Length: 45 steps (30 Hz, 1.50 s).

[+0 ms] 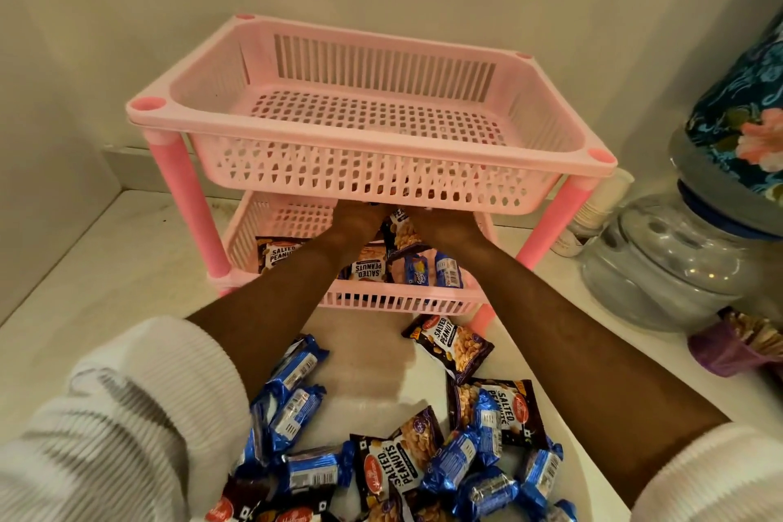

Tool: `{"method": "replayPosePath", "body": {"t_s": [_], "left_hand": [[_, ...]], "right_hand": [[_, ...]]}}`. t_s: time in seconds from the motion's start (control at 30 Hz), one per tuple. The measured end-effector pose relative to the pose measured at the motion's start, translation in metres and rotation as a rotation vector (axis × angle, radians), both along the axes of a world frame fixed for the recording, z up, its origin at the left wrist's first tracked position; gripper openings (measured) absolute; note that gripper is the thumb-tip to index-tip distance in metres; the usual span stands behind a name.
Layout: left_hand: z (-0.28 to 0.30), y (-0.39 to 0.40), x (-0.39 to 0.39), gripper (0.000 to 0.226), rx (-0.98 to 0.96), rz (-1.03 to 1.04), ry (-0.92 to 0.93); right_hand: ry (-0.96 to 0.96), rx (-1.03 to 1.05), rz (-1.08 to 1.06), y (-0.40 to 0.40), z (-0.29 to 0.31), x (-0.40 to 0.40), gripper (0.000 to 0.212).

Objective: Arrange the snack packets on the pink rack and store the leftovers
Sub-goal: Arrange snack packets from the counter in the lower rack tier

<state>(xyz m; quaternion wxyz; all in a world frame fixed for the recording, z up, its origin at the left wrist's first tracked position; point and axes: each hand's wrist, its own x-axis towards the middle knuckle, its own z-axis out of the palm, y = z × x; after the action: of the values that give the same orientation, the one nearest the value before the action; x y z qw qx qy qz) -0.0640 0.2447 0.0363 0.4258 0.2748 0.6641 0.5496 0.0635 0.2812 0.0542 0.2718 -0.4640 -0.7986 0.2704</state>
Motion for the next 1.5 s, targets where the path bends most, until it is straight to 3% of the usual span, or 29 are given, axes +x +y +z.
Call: {"method": "replayPosePath", "body": {"t_s": [0.13,0.23,0.3,0.37,0.47,0.67,0.8,0.87,1.03,1.27,1.5], "left_hand": [[0.008,-0.001,0.005,0.037,0.055,0.018,-0.185],[0.007,-0.002,0.004,0.035,0.128,-0.128,-0.202],[0.007,-0.002,-0.002,0.034,0.081,-0.192,-0.023],[-0.002,-0.005,-0.013,0.029,0.000,-0.164,0.317],[-0.028,-0.018,-0.054,0.026,-0.072,-0.198,0.740],[-0.045,-0.048,-0.083,0.025,-0.180,-0.383,0.875],[-0.043,-0.056,-0.077,0.031,-0.189,-0.585,0.998],[-0.042,-0.054,-0.073,0.030,-0.200,-0.628,1.068],[-0.046,-0.048,-0.068,0.028,-0.237,-0.677,1.034],[-0.047,-0.049,-0.067,0.027,-0.215,-0.629,1.023],[-0.033,-0.065,-0.038,0.026,-0.029,-0.452,1.021]], "right_hand": [[-0.262,-0.093,0.022,0.005,-0.014,0.000,0.053],[-0.236,0.024,-0.023,0.017,-0.021,0.007,0.041],[-0.224,0.046,-0.063,0.030,-0.025,0.010,0.043],[-0.163,-0.036,-0.122,0.039,-0.029,0.016,0.052],[-0.180,-0.060,-0.140,0.059,-0.053,0.008,0.032],[-0.262,-0.027,-0.165,0.071,-0.061,0.009,0.018],[-0.636,-0.077,-0.077,0.074,-0.073,0.009,0.062],[-0.704,-0.006,-0.094,0.072,-0.077,0.010,0.065],[-0.753,-0.013,-0.086,0.074,-0.072,0.009,0.048],[-0.728,-0.090,0.036,0.078,-0.063,0.016,0.049],[-0.388,0.159,-0.060,0.038,-0.049,0.028,0.040]]}}
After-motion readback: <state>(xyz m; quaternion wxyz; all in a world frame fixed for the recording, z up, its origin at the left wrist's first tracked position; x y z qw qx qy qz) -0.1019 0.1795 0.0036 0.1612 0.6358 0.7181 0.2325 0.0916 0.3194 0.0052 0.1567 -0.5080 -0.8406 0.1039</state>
